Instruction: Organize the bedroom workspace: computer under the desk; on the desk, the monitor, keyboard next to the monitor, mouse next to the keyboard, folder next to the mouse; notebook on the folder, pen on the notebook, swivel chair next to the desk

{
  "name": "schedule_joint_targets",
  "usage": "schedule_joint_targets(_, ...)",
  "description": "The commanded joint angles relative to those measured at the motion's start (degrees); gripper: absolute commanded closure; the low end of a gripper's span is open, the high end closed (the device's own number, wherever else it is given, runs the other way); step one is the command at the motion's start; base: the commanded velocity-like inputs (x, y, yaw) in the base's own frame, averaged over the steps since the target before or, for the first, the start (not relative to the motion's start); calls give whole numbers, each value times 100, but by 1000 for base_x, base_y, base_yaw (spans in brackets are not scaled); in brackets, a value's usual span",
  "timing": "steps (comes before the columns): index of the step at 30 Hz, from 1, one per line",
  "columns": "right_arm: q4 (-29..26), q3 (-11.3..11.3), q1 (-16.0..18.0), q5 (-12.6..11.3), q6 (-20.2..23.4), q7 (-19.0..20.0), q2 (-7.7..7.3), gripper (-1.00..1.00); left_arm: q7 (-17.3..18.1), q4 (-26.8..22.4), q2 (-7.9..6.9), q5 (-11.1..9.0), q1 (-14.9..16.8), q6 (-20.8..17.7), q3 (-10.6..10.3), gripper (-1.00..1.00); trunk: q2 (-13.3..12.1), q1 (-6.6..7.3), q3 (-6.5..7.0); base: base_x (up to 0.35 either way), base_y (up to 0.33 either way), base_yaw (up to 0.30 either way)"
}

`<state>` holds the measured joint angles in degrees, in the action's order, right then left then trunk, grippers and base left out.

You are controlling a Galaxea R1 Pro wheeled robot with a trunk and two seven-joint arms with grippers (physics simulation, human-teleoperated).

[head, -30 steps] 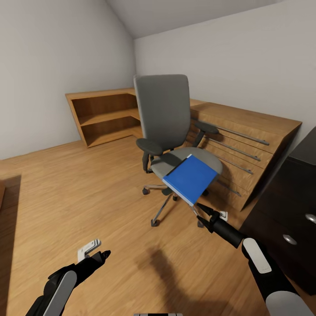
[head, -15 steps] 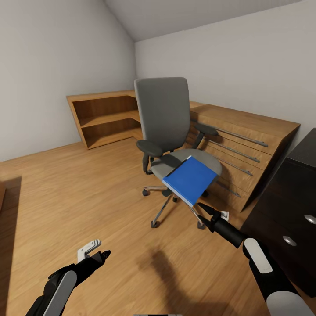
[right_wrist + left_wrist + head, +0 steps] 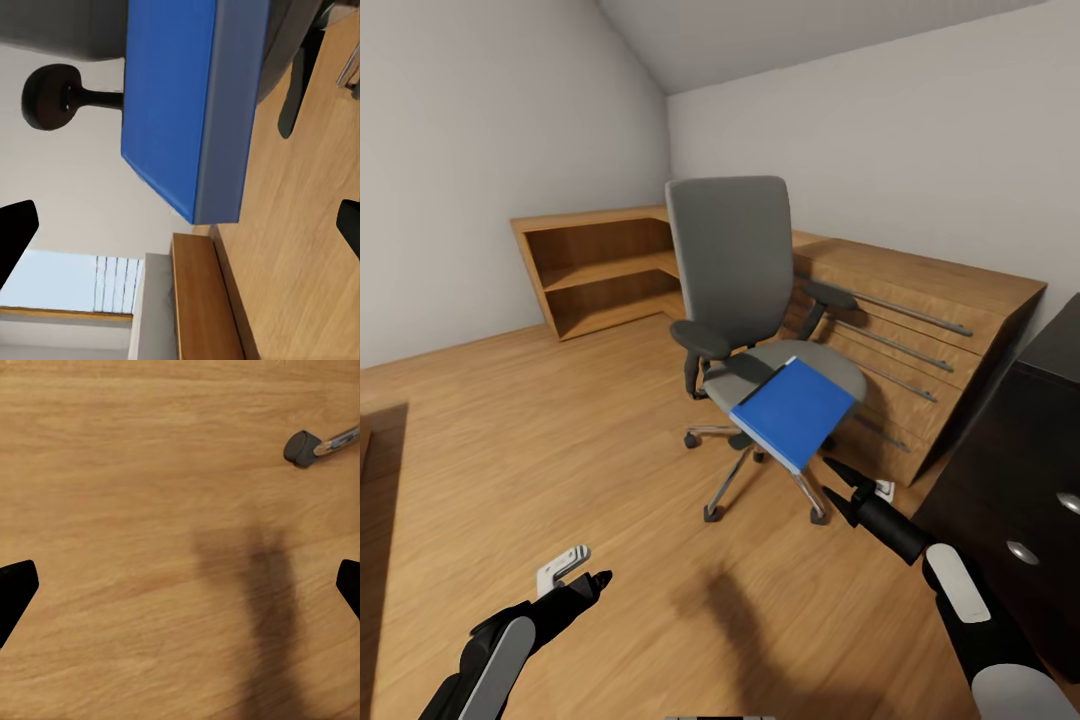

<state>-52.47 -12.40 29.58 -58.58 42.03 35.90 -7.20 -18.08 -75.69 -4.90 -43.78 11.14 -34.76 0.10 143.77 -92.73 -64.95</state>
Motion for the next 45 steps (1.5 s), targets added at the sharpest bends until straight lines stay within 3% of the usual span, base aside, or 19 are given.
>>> schedule_joint_targets(1,3,-17,3,-15,37,3,1,-100,-52,-8,-1,-61,2,-17,-1,-100,2,-1,-5,190,-33,0)
schedule_joint_targets(45,42,-44,4,4,24,-22,17,-100,-52,-7,-2,-70,2,-21,-1,-100,2,-1,-5,48,-7,0)
